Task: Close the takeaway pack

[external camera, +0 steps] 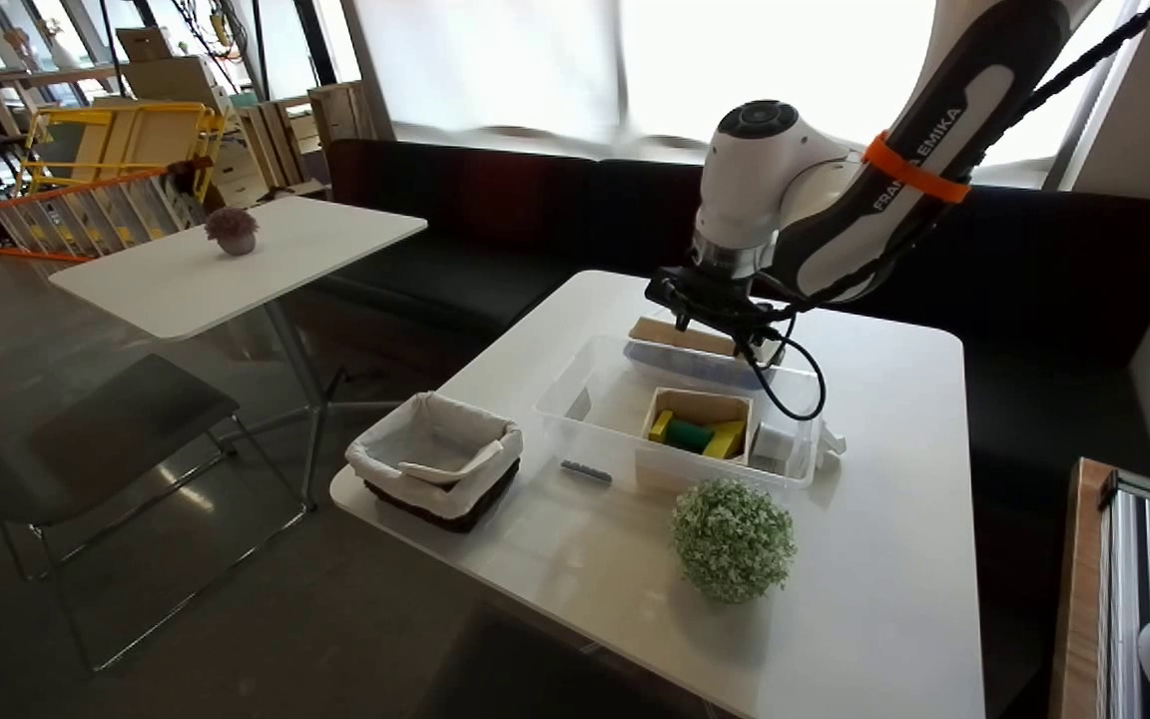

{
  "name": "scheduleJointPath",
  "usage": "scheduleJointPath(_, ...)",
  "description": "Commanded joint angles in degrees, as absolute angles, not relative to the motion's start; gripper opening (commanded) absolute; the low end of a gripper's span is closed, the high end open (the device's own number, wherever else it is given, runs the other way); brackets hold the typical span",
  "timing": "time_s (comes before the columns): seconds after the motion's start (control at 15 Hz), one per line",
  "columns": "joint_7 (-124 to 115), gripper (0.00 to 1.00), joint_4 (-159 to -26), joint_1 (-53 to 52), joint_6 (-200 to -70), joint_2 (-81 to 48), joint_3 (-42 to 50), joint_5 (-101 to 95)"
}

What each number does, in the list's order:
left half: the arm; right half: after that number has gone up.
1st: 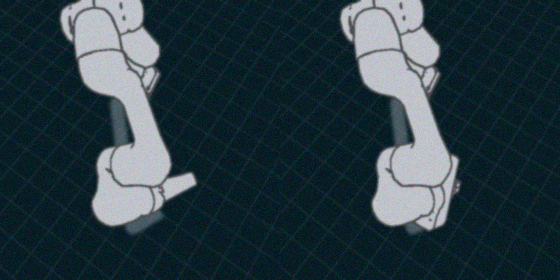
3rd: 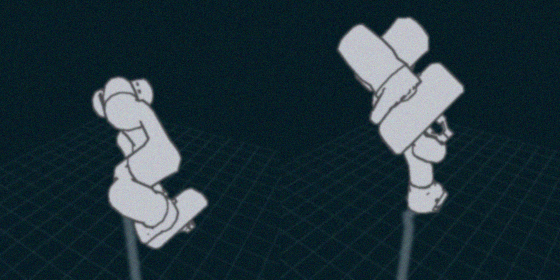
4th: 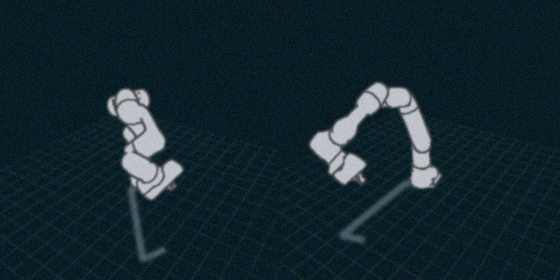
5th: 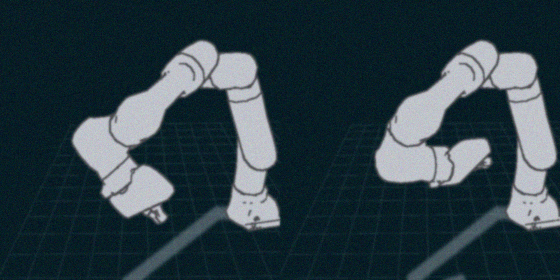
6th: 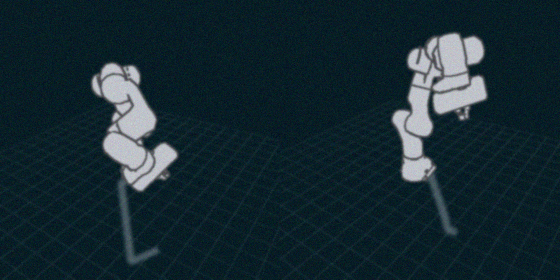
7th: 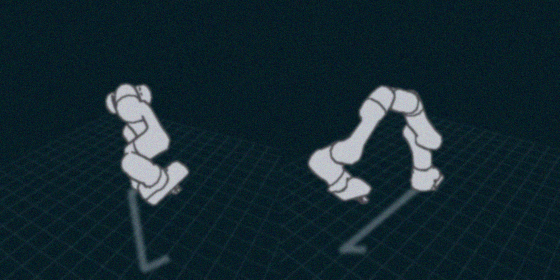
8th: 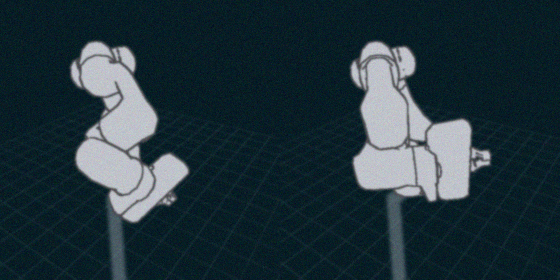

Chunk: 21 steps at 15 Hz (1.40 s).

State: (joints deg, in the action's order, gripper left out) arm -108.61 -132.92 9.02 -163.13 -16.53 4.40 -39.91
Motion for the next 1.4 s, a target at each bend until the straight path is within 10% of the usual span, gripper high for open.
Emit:
scheduleJointPath(0.0, -113.0, 1.0, -130.6, 7.2, -165.8, -20.0, 6.8, -44.4)
scheduleJointPath(1.33, -107.2, 1.0, -129.8, 8.0, -166.1, -24.0, 6.3, -44.1)
